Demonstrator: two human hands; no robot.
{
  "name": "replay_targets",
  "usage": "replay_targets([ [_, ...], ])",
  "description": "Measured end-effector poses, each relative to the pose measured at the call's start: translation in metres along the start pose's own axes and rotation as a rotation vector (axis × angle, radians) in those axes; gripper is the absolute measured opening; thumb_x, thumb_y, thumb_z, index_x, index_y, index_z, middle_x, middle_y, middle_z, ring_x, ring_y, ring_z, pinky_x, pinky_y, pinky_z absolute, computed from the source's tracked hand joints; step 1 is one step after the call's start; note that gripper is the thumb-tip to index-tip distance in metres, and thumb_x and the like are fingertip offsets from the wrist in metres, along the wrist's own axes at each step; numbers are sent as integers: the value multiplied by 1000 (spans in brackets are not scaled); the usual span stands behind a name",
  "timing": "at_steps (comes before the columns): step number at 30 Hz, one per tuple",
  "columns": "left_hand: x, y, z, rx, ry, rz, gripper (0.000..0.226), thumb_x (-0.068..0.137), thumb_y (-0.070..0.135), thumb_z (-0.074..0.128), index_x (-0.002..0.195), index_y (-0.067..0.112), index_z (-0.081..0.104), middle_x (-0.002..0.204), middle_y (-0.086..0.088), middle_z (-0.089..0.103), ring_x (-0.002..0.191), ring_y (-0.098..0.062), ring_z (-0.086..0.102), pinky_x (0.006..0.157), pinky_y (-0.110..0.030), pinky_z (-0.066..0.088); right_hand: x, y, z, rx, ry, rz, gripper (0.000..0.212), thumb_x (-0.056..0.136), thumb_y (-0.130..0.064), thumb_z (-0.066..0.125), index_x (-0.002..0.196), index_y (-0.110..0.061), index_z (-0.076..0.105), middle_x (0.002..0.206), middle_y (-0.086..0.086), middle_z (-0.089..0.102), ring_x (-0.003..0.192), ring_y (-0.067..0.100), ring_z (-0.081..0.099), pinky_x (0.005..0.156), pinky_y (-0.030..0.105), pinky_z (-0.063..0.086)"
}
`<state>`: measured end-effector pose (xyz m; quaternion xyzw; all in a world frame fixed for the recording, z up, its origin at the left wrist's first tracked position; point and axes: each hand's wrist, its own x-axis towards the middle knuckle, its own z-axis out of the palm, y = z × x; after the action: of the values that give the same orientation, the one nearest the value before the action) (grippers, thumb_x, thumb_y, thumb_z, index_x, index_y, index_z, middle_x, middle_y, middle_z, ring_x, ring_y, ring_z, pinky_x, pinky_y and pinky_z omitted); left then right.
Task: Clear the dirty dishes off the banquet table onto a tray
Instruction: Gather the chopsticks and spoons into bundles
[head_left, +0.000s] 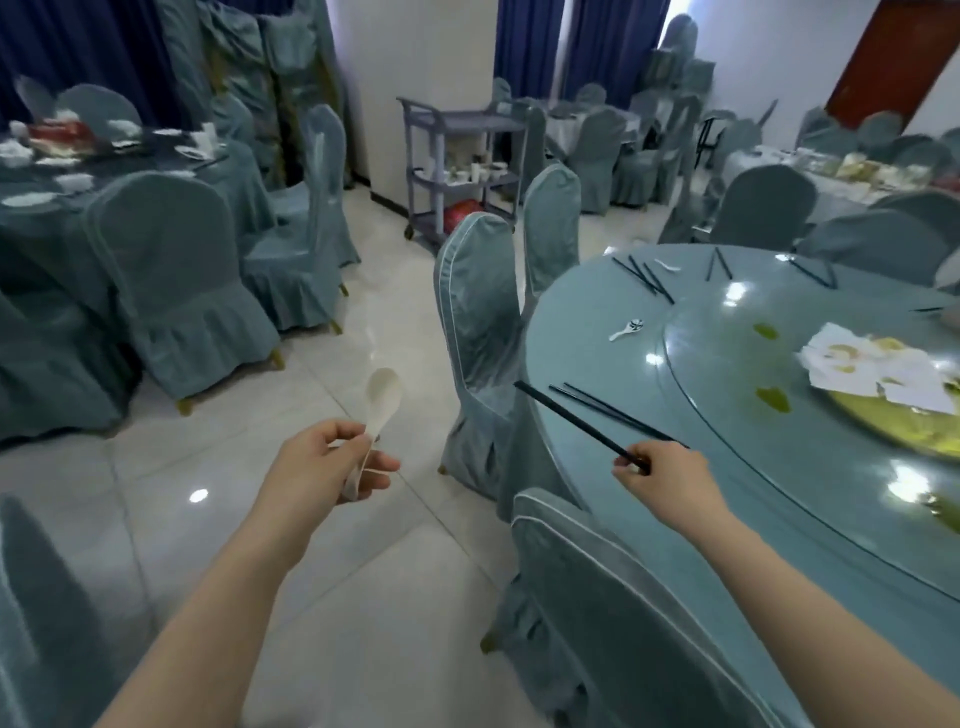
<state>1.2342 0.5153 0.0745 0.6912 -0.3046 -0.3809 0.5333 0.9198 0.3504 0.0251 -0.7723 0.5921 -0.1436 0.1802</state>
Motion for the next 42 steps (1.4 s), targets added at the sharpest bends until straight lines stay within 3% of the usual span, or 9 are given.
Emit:
replay_targets([
  [5,92,9,-8,-1,-56,-24,9,97,15,50,97,14,59,78,-5,75,67,-19,72,64,-31,53,68,-7,32,-108,-71,128,8,88,-31,60,89,-28,67,69,-8,65,57,10,58,53,30,51],
  [9,185,12,-10,28,-137,3,8,95,11,52,96,13,59,75,-4,74,72,-20,72,64,-31,55,117,-6,53,-210,-76,228,13,91,-26,55,97,-29,66,72,-6,66,60,14,59,50,27,47],
  [15,291,3,15,78,-255,-6,12,94,10,53,88,16,61,75,-1,74,71,-17,72,66,-29,54,160,12,76,-328,-74,400,23,93,-20,51,73,-22,61,67,2,60,62,21,59,50,28,42],
  [18,331,4,35,127,-321,-49,12,94,10,51,89,14,62,75,-1,74,68,-14,71,64,-27,53,185,20,82,-337,-16,412,16,93,-21,55,102,-20,68,94,3,64,77,22,62,60,32,49],
  [23,409,18,86,227,-405,-43,11,94,12,53,90,17,61,75,-1,74,68,-15,72,65,-29,53,250,57,89,-329,-137,464,41,93,-34,54,132,-24,49,119,2,49,95,24,59,70,35,52],
  [26,450,29,122,308,-487,-34,11,94,15,54,90,18,63,77,-2,74,71,-16,72,67,-31,54,268,88,94,-328,-215,498,45,91,-40,57,132,-23,49,135,1,40,110,26,55,82,37,50],
  [32,513,48,179,347,-590,-31,9,94,17,54,92,16,63,80,-5,75,74,-18,72,68,-32,54,275,105,109,-219,-129,584,19,89,-30,63,105,-21,64,118,-2,53,101,22,56,70,30,44],
  [39,573,51,243,350,-666,-98,10,96,12,51,92,13,60,78,-11,72,72,-24,68,66,-33,53,301,99,104,-232,-308,656,21,93,-27,55,113,-22,58,118,1,54,110,23,50,86,39,48],
  [42,599,55,277,437,-812,-59,11,95,13,52,91,14,62,76,-8,73,71,-22,69,66,-34,55,309,87,106,-195,-209,802,19,93,-22,49,110,-24,56,111,0,57,105,23,51,83,39,48],
])
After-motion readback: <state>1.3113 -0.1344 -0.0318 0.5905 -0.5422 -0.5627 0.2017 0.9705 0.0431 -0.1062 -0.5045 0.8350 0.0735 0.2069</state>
